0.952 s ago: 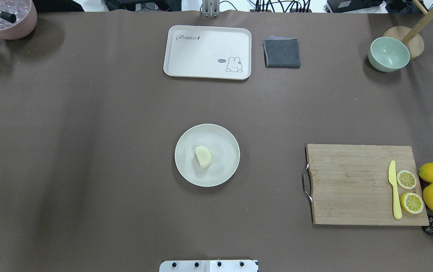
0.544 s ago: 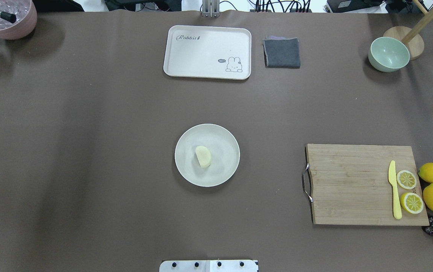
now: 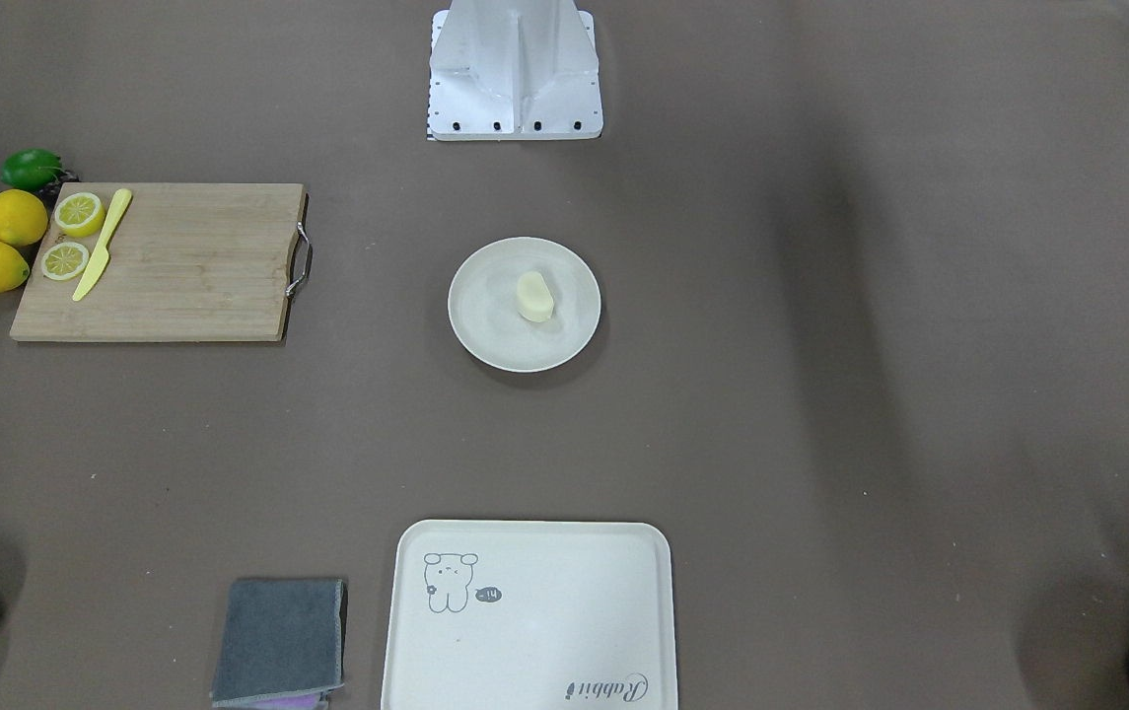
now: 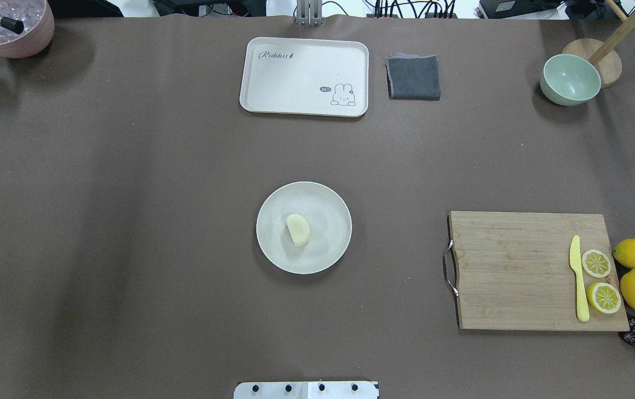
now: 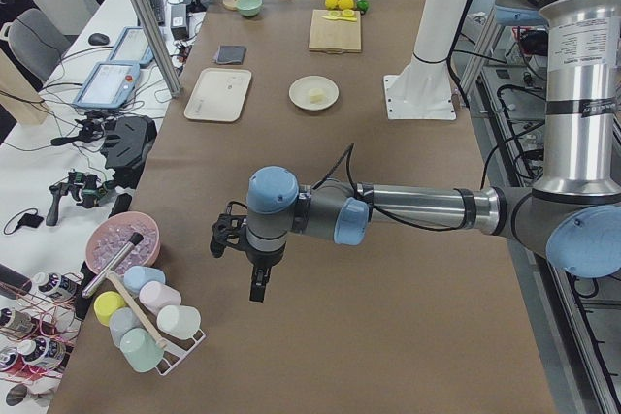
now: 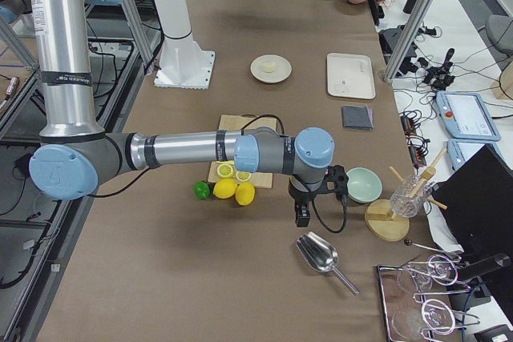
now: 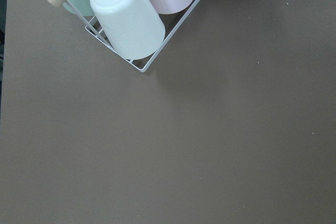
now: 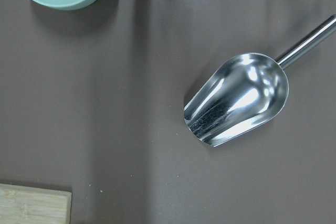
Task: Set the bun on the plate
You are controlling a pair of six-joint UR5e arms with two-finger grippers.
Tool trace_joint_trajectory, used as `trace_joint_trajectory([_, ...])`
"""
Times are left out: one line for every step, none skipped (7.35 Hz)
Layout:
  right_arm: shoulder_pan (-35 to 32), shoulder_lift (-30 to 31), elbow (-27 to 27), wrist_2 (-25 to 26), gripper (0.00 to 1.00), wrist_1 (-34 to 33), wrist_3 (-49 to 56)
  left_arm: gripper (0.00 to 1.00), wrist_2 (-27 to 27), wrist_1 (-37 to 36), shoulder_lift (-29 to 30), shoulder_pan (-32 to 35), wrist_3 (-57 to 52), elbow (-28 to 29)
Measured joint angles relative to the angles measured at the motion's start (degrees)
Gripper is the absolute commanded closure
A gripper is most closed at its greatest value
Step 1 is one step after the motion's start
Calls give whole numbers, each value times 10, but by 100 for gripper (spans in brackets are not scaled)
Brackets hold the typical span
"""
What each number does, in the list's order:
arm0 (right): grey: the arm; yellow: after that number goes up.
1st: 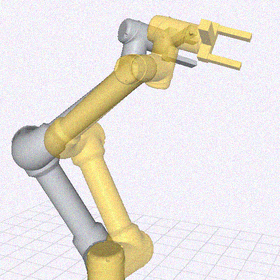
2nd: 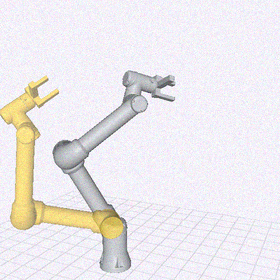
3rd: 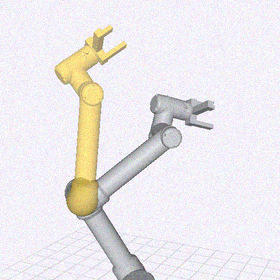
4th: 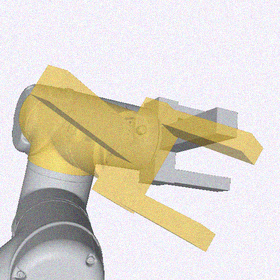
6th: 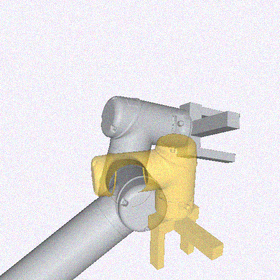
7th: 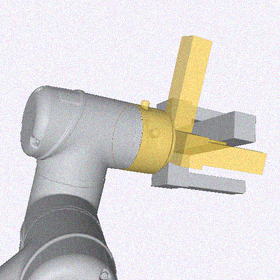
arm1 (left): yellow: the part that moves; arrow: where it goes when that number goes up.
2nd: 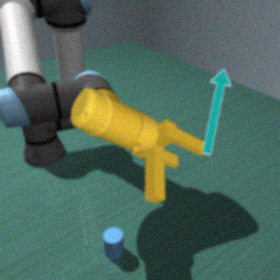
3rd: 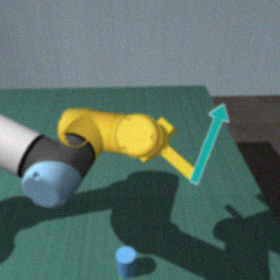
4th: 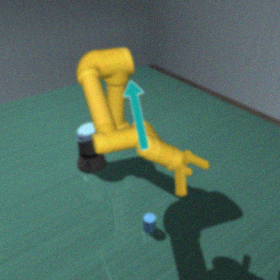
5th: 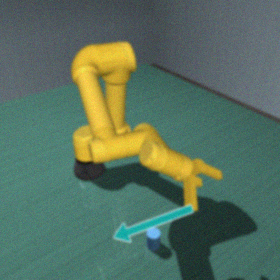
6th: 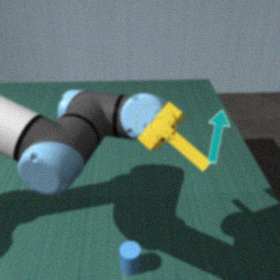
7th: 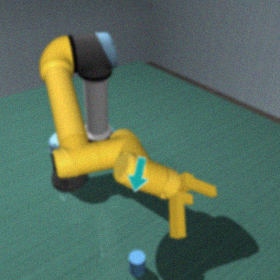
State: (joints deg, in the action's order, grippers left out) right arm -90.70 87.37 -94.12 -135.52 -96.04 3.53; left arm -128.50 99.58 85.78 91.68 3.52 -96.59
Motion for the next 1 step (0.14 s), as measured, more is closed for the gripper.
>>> trace_joint_trajectory([0, 0, 0, 0, 0, 0, 0, 2, 0, 0, 0, 0, 0, 0])
